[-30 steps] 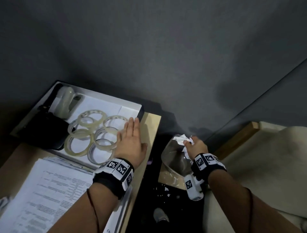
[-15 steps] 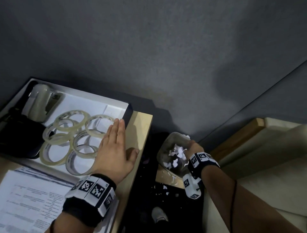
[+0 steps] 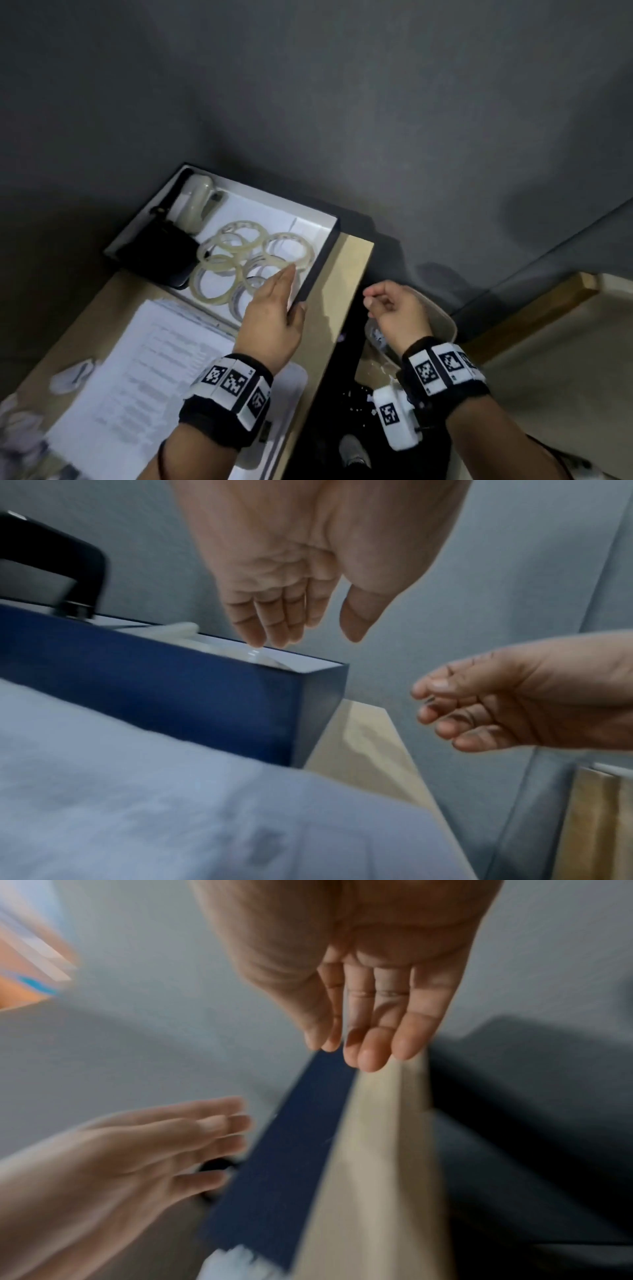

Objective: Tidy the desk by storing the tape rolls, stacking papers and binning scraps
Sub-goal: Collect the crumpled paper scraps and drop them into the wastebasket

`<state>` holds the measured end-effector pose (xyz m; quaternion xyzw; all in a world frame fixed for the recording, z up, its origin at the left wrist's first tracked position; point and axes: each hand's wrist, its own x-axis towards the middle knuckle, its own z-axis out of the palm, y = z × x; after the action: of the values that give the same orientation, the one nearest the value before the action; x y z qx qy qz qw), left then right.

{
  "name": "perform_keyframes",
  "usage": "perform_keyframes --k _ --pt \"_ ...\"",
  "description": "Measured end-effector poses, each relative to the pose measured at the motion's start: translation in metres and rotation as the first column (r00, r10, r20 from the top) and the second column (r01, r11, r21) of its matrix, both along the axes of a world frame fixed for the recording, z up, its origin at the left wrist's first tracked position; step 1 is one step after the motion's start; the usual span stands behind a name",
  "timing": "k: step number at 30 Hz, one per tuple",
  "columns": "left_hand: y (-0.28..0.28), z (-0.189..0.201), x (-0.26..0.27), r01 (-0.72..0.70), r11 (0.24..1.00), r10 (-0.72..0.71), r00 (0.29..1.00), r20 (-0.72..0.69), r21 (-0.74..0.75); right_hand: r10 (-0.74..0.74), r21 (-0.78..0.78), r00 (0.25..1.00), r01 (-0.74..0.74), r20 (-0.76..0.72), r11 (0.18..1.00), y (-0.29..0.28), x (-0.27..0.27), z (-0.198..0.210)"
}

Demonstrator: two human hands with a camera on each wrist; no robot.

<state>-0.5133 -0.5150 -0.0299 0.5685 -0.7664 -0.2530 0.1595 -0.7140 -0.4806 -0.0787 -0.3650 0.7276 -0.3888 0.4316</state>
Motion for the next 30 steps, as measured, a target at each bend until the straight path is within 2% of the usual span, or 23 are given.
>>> perform_keyframes --k 3,9,14,17,20,23,27,30 --pt "0.019 0.005 0.040 -0.110 0.994 0.109 0.993 -0.040 -0.022 0.149 -0.073 0.989 -0.148 0.018 0.986 0.006 0.049 0.025" --pt "0.070 0.016 0.129 -0.324 0.946 0.323 0.945 0.051 -0.004 0.353 -0.089 0.935 -0.349 0.026 0.933 0.030 0.137 0.050" --pt "0.127 0.017 0.202 -0.489 0.872 0.490 0.869 0.069 -0.024 0.582 -0.050 0.813 -0.580 0.028 0.813 0.070 0.209 0.063" --pt "0.166 0.013 0.238 -0.572 0.820 0.571 0.814 0.110 -0.023 0.738 0.021 0.674 -0.738 -0.001 0.674 0.096 0.251 0.066" --pt "0.202 0.011 0.268 -0.648 0.761 0.633 0.747 0.205 0.013 0.858 0.074 0.492 -0.860 -0.144 0.506 0.115 0.291 0.066" --pt "0.232 0.011 0.293 -0.738 0.662 0.672 0.662 0.331 0.133 0.910 0.174 0.296 -0.919 -0.289 0.354 0.129 0.326 0.064" --pt "0.270 0.009 0.314 -0.803 0.533 0.687 0.595 0.418 0.266 0.902 0.356 0.078 -0.902 -0.425 0.245 0.150 0.358 0.054" --pt "0.294 0.007 0.319 -0.804 0.401 0.657 0.586 0.475 0.439 0.867 0.432 -0.056 -0.882 -0.495 0.190 0.159 0.375 0.045"
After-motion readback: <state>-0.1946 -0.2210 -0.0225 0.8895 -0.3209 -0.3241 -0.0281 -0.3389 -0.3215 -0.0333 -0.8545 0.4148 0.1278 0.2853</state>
